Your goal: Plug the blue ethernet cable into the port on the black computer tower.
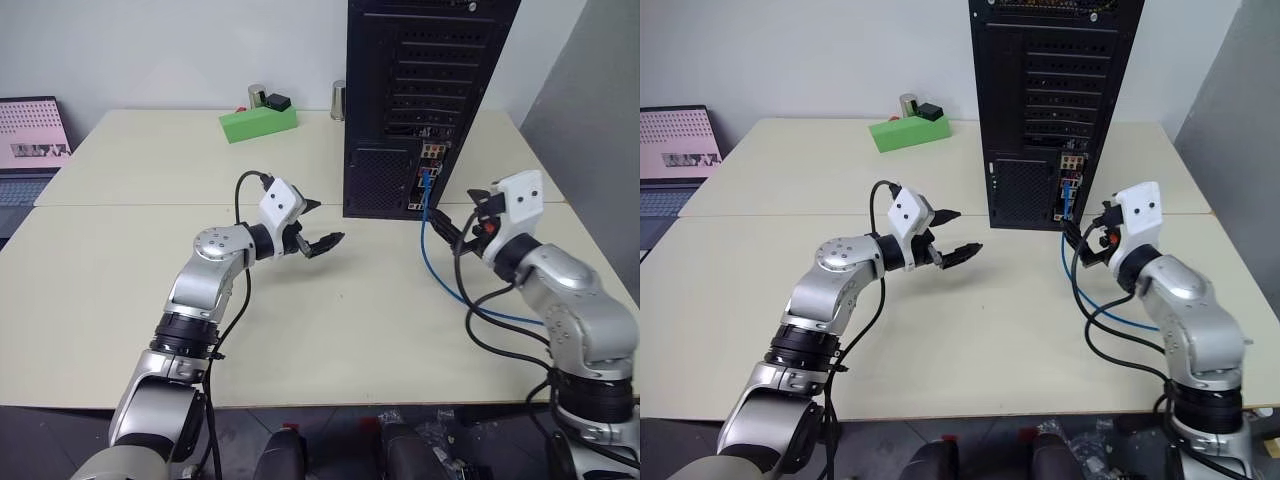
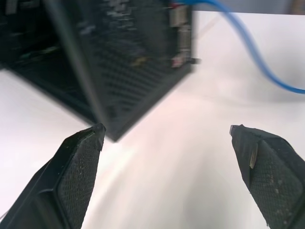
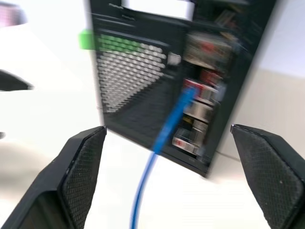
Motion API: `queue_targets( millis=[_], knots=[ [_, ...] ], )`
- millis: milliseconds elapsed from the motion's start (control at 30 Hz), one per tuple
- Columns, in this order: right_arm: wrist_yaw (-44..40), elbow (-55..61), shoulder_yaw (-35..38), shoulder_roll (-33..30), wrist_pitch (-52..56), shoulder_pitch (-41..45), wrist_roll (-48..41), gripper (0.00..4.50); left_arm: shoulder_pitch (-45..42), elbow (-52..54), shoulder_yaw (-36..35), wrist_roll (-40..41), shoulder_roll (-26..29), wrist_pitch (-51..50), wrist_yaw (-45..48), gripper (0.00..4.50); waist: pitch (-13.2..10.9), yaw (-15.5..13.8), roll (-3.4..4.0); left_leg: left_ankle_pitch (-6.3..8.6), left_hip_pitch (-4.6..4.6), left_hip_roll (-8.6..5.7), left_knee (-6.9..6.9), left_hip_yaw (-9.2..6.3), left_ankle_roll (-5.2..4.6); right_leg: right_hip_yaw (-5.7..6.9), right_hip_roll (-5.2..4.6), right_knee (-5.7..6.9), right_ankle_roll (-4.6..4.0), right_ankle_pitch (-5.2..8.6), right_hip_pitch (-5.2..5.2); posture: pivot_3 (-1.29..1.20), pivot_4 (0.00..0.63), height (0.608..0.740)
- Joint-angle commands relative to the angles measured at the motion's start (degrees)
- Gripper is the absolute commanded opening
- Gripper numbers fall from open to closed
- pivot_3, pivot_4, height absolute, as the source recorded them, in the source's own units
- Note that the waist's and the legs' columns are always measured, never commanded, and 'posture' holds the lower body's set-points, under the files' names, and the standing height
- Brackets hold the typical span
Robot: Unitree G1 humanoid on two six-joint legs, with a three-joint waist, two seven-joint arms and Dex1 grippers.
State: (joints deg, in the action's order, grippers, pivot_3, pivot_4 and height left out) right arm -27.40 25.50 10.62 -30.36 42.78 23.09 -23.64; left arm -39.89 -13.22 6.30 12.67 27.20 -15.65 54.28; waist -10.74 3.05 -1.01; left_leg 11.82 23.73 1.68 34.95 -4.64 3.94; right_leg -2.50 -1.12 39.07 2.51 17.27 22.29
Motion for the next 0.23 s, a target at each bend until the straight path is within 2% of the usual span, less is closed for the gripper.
queue_targets(
  millis=[33, 233],
  knots=[
    [-5.3, 2.8, 3.8, -3.3, -1.6, -0.6, -4.4, 4.41, -3.2, -0.9, -2.0, 2.2, 2.6, 2.5, 6.0, 4.5, 0.0, 0.0, 0.0, 0.0, 0.0, 0.0, 0.01, 0.0, 0.0, 0.0, 0.0, 0.0, 0.0, 0.0, 0.0, 0.0, 0.15, 0.74],
    [-7.0, 1.8, 4.0, -5.3, -2.0, -0.7, -6.5, 4.41, -4.5, -1.1, -2.6, 5.2, 5.0, 0.7, 12.3, 4.5, 0.0, 0.0, 0.0, 0.0, 0.01, 0.0, 0.01, 0.01, 0.0, -0.02, 0.0, -0.02, 0.0, 0.0, 0.0, 0.0, 0.15, 0.74]
  ],
)
